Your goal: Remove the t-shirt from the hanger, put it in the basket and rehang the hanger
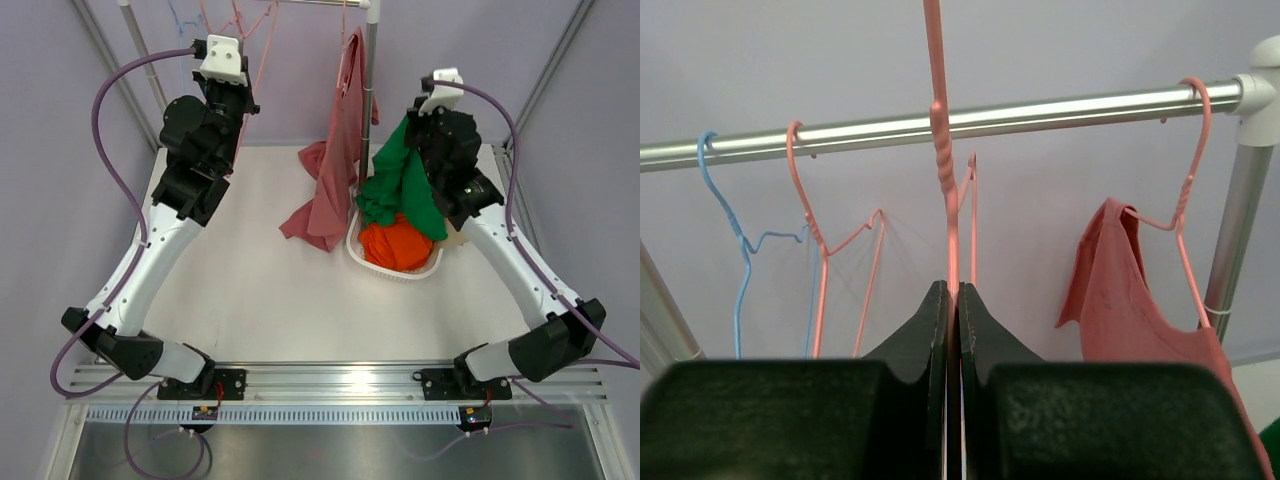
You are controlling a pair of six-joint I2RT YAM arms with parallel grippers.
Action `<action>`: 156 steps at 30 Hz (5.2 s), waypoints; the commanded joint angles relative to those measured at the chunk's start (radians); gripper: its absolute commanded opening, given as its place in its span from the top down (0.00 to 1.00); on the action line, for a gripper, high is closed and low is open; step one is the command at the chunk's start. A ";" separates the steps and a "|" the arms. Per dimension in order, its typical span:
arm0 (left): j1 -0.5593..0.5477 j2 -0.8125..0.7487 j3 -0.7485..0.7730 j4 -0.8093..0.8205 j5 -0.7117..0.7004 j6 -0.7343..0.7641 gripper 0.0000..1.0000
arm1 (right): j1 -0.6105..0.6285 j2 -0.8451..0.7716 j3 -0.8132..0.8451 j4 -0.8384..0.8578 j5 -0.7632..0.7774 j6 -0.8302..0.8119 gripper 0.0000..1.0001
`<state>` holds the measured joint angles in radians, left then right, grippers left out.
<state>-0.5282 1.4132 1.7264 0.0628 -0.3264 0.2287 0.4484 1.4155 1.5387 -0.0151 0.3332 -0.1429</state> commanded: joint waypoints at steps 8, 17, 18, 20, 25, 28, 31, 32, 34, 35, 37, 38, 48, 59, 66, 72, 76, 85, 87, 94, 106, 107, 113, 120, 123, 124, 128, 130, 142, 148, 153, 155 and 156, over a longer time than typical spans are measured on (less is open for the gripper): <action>0.049 0.075 0.108 0.098 0.093 -0.025 1.00 | -0.091 0.276 -0.275 -0.238 -0.131 0.650 1.00; 0.119 0.207 0.183 0.101 0.121 -0.089 1.00 | -0.100 0.254 -0.494 -0.111 -0.242 0.709 0.02; 0.128 0.222 0.203 0.085 0.125 -0.094 1.00 | -0.096 0.190 -0.503 -0.114 -0.209 0.694 0.01; 0.134 0.259 0.246 0.078 0.135 -0.100 1.00 | -0.089 0.128 -0.508 -0.134 -0.126 0.642 0.00; 0.157 0.319 0.320 0.062 0.147 -0.120 1.00 | -0.089 -0.030 -0.462 -0.222 -0.016 0.547 0.00; 0.165 0.349 0.344 0.054 0.151 -0.126 1.00 | -0.089 -0.113 -0.442 -0.253 0.004 0.534 0.01; 0.171 0.371 0.352 0.054 0.153 -0.132 1.00 | -0.088 -0.196 -0.434 -0.261 -0.002 0.523 0.01; 0.174 0.374 0.352 0.054 0.155 -0.134 1.00 | -0.088 -0.231 -0.425 -0.263 0.000 0.519 0.01; 0.184 0.385 0.346 0.058 0.155 -0.141 1.00 | -0.088 -0.262 -0.410 -0.270 -0.014 0.485 0.01; 0.191 0.386 0.338 0.063 0.159 -0.156 1.00 | -0.088 -0.273 -0.382 -0.273 -0.026 0.468 0.01; 0.214 0.392 0.320 0.071 0.170 -0.181 1.00 | -0.088 -0.283 -0.333 -0.324 -0.034 0.430 0.01; 0.221 0.394 0.315 0.071 0.187 -0.208 1.00 | -0.088 -0.283 -0.286 -0.339 -0.034 0.421 0.00; 0.237 0.359 0.245 0.091 0.219 -0.221 0.71 | -0.088 -0.265 -0.198 -0.355 -0.068 0.413 0.01; 0.224 0.207 0.207 0.100 0.187 -0.197 0.65 | -0.088 -0.260 -0.196 -0.342 -0.106 0.422 0.01; 0.090 0.089 0.165 0.135 0.101 -0.095 0.64 | -0.088 -0.230 -0.149 -0.332 -0.112 0.390 0.01; 0.017 0.136 0.264 0.040 0.173 -0.173 0.65 | -0.088 -0.181 -0.069 -0.376 -0.175 0.402 0.01; 0.017 0.260 0.403 -0.058 0.274 -0.215 0.66 | -0.086 -0.217 -0.142 -0.344 -0.229 0.419 0.00; 0.020 0.489 0.593 -0.130 0.487 -0.224 0.66 | -0.088 -0.270 -0.181 -0.359 -0.223 0.408 0.01; 0.025 0.512 0.630 -0.144 0.516 -0.230 0.67 | -0.086 -0.279 -0.183 -0.361 -0.218 0.405 0.01; 0.025 0.550 0.628 -0.132 0.544 -0.272 0.67 | -0.088 -0.277 -0.193 -0.361 -0.214 0.407 0.01; 0.017 0.578 0.618 -0.129 0.560 -0.272 0.70 | -0.086 -0.276 -0.229 -0.339 -0.221 0.411 0.01; 0.016 0.579 0.619 -0.129 0.558 -0.264 0.70 | -0.088 -0.277 -0.229 -0.338 -0.223 0.411 0.00; 0.007 0.598 0.616 -0.142 0.524 -0.235 0.73 | -0.088 -0.283 -0.232 -0.335 -0.224 0.414 0.01; -0.039 0.596 0.595 -0.153 0.373 -0.089 0.85 | -0.088 -0.290 -0.236 -0.332 -0.229 0.416 0.01; -0.049 0.580 0.576 -0.120 0.334 -0.066 0.92 | -0.088 -0.291 -0.239 -0.330 -0.235 0.419 0.01; -0.059 0.575 0.572 -0.115 0.331 -0.054 0.94 | -0.088 -0.290 -0.241 -0.329 -0.235 0.419 0.01; -0.082 0.573 0.572 -0.093 0.270 0.004 1.00 | -0.086 -0.291 -0.244 -0.329 -0.238 0.422 0.01; -0.087 0.572 0.573 -0.086 0.257 0.009 1.00 | -0.088 -0.290 -0.244 -0.327 -0.241 0.424 0.00; -0.095 0.488 0.553 0.040 -0.039 0.138 1.00 | -0.088 -0.300 -0.258 -0.324 -0.255 0.424 0.00; -0.101 0.370 0.437 0.146 -0.155 0.141 1.00 | -0.088 -0.313 -0.275 -0.322 -0.261 0.421 0.00; -0.154 0.219 0.245 0.317 -0.204 0.222 1.00 | -0.088 -0.317 -0.285 -0.325 -0.257 0.393 0.00; -0.161 0.155 0.213 0.333 -0.180 0.206 1.00 | -0.088 -0.317 -0.284 -0.327 -0.257 0.390 0.01; -0.161 0.139 0.205 0.316 -0.169 0.190 1.00 | -0.088 -0.319 -0.284 -0.327 -0.257 0.391 0.00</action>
<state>-0.6731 1.6859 1.9377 0.1669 -0.4831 0.4042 0.3607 1.1244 1.2560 -0.3756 0.0914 0.2714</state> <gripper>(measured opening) 0.045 0.993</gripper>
